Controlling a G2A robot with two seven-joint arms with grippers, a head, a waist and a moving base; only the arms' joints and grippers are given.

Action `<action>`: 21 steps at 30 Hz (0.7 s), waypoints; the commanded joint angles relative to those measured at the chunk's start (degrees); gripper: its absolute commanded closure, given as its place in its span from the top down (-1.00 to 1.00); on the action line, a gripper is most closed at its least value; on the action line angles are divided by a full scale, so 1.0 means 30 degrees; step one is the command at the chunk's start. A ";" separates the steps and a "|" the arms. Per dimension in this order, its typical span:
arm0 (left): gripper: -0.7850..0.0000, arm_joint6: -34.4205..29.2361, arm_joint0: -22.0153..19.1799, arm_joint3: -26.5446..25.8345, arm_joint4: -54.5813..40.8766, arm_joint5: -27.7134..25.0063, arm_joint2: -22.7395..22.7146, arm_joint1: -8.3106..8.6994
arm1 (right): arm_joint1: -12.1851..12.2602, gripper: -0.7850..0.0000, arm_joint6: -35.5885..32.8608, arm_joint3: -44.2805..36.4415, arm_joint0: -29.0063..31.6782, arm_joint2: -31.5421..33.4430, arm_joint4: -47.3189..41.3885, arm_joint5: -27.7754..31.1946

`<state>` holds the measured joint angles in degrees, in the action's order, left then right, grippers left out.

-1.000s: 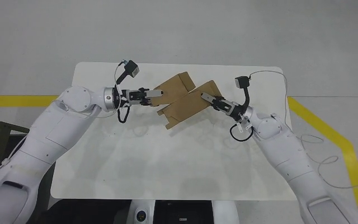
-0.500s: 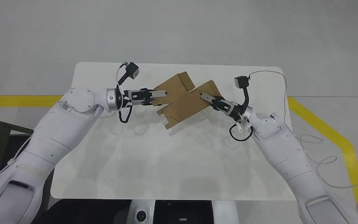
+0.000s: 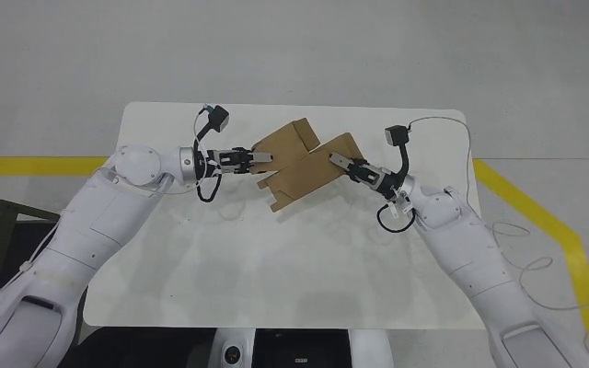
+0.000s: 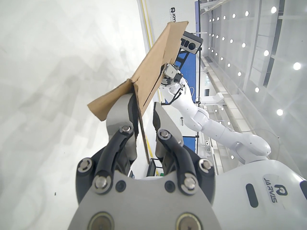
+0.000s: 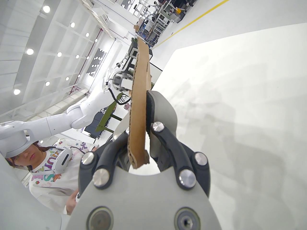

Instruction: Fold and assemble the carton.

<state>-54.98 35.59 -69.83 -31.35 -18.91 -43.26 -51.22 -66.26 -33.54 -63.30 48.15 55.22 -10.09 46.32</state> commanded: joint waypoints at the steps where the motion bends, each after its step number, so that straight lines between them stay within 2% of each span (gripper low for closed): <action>1: -1.00 -0.0027 0.0011 0.0068 0.0042 0.0070 -0.0082 -0.0054 | -0.0011 -1.00 -0.0029 -0.0004 0.0029 0.0037 0.0032 0.0001; 3: -1.00 -0.0098 0.0014 0.0141 0.0060 0.0107 -0.0190 -0.0109 | -0.0029 -1.00 -0.0021 -0.0015 0.0062 0.0080 0.0042 -0.0052; 5: -1.00 -0.0171 0.0016 0.0192 0.0073 0.0153 -0.0308 -0.0160 | -0.0041 -0.56 -0.0045 0.0006 0.0101 0.0131 0.0057 -0.0053; 6: -1.00 -0.0215 0.0011 0.0209 0.0072 0.0156 -0.0381 -0.0181 | -0.0041 -0.07 -0.0093 0.0038 0.0134 0.0159 0.0049 -0.0053; 7: -1.00 -0.0291 0.0008 0.0217 0.0066 0.0143 -0.0454 -0.0200 | -0.0032 0.76 -0.0177 0.0081 0.0167 0.0203 0.0046 -0.0074; 8: -1.00 -0.0386 -0.0001 0.0212 0.0038 0.0109 -0.0541 -0.0216 | -0.0005 1.00 -0.0297 0.0136 0.0192 0.0290 0.0080 -0.0132; 14: -1.00 -0.1887 -0.0179 0.0249 0.0269 -0.0571 -0.1089 -0.0218 | 0.0525 1.00 -0.1699 -0.0258 0.0683 0.1614 0.0663 -0.0657; 21: -1.00 -0.3791 -0.0367 0.0260 0.0830 -0.2139 -0.1668 -0.0177 | 0.1324 1.00 -0.4346 -0.2625 0.1779 0.3528 0.0397 -0.1499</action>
<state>-65.58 34.55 -69.02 -29.08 -24.58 -48.10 -51.77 -62.48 -45.50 -70.30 53.24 65.36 -8.47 42.03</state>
